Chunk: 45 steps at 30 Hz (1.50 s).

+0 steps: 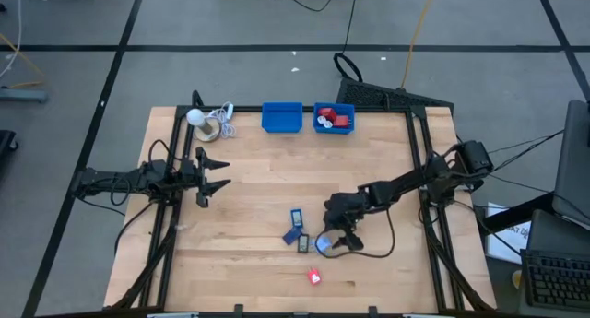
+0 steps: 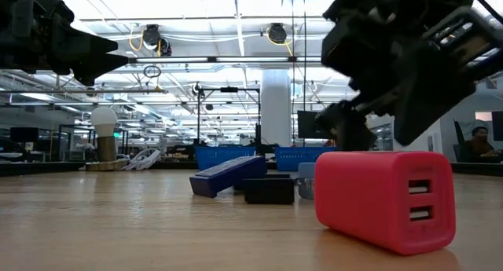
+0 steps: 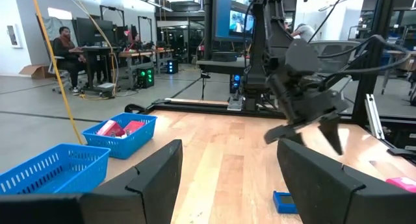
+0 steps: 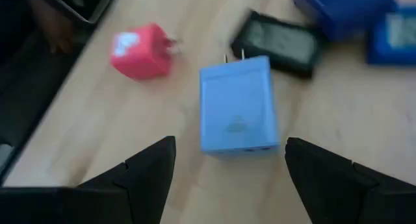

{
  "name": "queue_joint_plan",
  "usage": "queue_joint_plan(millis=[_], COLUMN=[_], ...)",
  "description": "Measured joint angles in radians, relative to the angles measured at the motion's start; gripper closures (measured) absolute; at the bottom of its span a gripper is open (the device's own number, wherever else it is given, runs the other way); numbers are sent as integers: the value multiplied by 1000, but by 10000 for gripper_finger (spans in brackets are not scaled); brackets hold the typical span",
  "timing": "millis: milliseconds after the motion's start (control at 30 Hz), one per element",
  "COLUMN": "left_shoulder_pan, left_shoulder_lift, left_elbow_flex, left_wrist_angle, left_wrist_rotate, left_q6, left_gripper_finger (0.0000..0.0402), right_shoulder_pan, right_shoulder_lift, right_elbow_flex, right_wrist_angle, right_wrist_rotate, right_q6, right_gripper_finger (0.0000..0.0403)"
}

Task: Pick & Place Office items
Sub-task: Put the light blue charger adapter into the right blue bin

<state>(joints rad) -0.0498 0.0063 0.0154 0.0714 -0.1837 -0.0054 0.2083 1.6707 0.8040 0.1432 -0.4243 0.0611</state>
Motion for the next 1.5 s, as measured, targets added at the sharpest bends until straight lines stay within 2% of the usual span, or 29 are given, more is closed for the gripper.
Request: queue_joint_plan(millis=[167, 367, 667, 800, 967, 1133, 1300, 1500], left_shoulder_pan=[0, 0, 0, 0, 0, 0, 0, 0], left_shoulder_lift=[0, 0, 0, 0, 0, 0, 0, 0], left_elbow_flex=[0, 0, 0, 0, 0, 0, 0, 0], left_wrist_angle=[0, 0, 0, 0, 0, 0, 0, 0], left_wrist_rotate=[0, 0, 0, 0, 0, 0, 0, 0], left_q6=[0, 0, 0, 0, 0, 0, 0, 0], left_gripper_finger=[146, 146, 146, 146, 146, 146, 146, 146], right_shoulder_pan=[40, 101, 133, 114, 78, 44, 33, 25], right_shoulder_lift=[0, 6, 78, 79, 79, 79, 58, 66], right_elbow_flex=[0, 0, 0, 1, 1, 1, -1, -1], right_wrist_angle=[124, 158, 192, 192, 195, 192, 220, 303], right_wrist_rotate=[25, 267, 294, 320, 496, 663, 653, 474], right_q6=[-6, -58, -22, -70, -91, -36, -39, -120], right_gripper_finger=[126, 126, 126, 126, 126, 126, 126, 126])
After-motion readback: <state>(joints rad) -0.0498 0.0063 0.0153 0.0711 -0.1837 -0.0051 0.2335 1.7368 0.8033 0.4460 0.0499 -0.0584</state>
